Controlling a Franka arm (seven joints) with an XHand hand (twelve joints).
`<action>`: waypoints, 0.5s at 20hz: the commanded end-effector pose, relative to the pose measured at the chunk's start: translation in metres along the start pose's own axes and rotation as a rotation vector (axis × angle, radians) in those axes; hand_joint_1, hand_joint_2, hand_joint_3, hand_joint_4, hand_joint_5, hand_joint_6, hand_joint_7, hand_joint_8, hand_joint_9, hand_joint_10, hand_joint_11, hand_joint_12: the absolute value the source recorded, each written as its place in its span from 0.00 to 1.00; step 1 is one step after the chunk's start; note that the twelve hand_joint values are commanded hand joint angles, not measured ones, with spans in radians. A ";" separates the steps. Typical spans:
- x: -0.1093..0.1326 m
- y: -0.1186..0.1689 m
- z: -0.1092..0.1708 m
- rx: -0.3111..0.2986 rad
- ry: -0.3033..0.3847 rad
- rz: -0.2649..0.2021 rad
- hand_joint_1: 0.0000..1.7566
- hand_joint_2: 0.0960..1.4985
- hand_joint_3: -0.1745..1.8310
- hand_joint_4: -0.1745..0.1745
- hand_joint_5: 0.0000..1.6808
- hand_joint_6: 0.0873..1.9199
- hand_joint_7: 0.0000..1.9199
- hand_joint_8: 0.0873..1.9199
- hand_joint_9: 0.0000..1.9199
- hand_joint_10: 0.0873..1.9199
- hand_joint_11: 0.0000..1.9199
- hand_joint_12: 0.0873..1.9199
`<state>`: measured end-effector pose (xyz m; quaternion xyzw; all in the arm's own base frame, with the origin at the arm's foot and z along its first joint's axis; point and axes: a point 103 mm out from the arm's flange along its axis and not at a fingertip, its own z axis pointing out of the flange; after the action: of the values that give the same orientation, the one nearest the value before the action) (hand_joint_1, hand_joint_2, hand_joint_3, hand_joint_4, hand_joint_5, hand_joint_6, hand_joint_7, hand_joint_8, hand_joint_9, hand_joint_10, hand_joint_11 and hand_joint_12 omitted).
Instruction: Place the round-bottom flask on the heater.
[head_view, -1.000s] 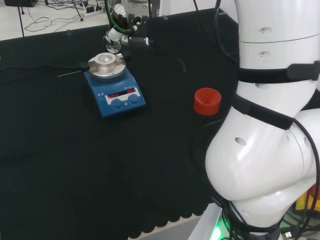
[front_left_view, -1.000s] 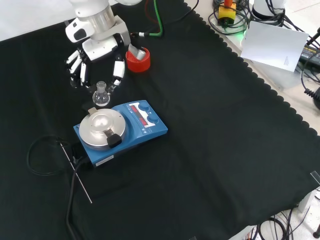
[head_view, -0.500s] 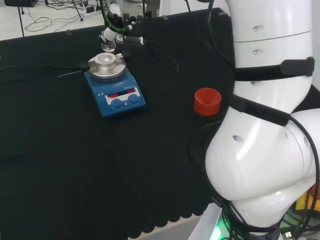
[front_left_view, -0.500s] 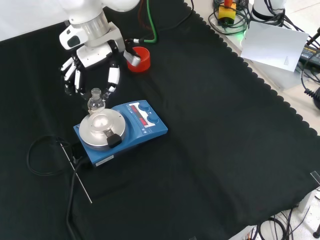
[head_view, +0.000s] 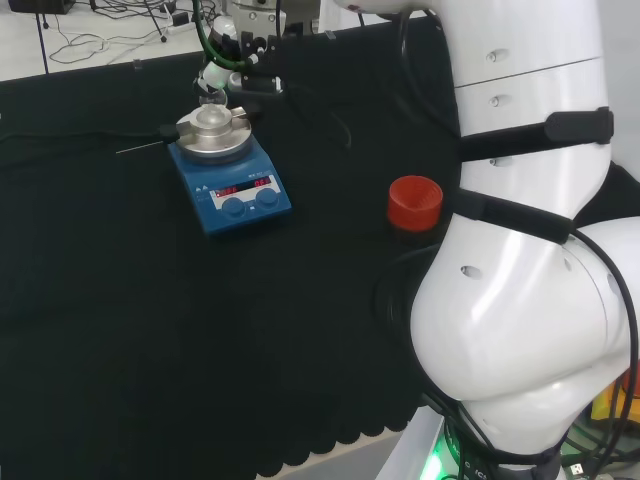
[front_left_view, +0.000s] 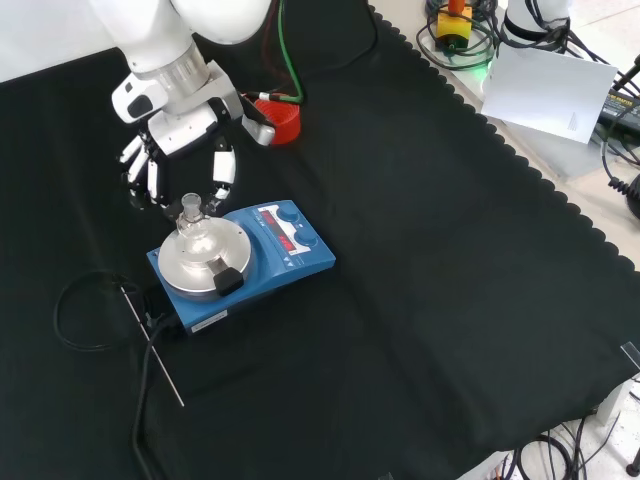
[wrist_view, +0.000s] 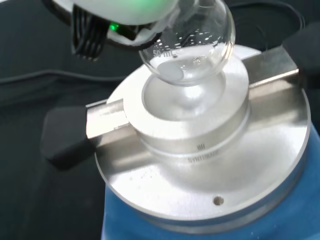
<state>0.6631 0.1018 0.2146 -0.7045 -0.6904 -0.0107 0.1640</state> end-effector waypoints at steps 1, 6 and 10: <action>0.001 0.000 0.006 0.029 -0.010 -0.001 0.62 0.41 0.48 1.00 0.66 0.50 0.27 0.35 0.40 0.27 0.15 0.70; 0.001 0.002 0.010 0.035 -0.014 -0.006 0.62 0.41 0.48 1.00 0.66 0.50 0.27 0.35 0.40 0.27 0.15 0.70; 0.000 0.004 0.013 0.046 -0.014 -0.009 0.62 0.41 0.48 1.00 0.66 0.51 0.27 0.35 0.40 0.27 0.15 0.70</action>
<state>0.6626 0.1053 0.2046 -0.6999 -0.6929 0.0068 0.1732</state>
